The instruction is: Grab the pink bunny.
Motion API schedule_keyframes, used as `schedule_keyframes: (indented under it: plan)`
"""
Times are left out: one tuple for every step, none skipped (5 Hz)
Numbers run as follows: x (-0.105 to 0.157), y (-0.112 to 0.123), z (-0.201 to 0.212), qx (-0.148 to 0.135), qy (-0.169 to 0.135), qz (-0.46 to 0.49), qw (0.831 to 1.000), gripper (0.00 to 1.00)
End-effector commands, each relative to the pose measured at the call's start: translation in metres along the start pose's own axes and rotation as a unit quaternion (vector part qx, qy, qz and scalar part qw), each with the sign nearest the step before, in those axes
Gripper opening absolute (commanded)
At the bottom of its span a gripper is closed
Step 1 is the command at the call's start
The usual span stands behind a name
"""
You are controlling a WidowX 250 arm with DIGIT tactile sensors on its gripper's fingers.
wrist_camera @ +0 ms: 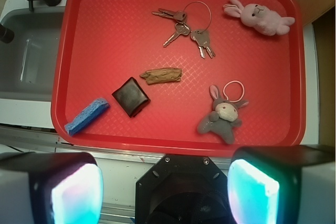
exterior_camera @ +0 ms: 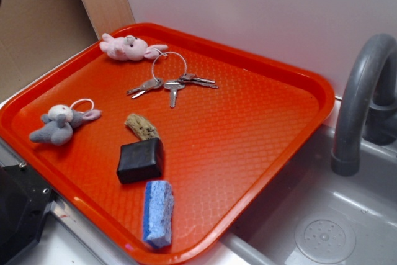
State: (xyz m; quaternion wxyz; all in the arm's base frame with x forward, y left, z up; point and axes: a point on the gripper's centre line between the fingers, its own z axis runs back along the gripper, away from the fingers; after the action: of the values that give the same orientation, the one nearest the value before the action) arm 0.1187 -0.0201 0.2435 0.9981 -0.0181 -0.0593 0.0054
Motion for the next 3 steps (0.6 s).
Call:
schedule_keyframes:
  plan:
    - [0.000, 0.000, 0.000, 0.000, 0.000, 0.000, 1.000, 1.00]
    - [0.048, 0.002, 0.002, 0.021, -0.047, -0.062, 0.997, 1.00]
    - [0.096, 0.018, -0.002, 0.068, -0.074, -0.120, 0.988, 1.00]
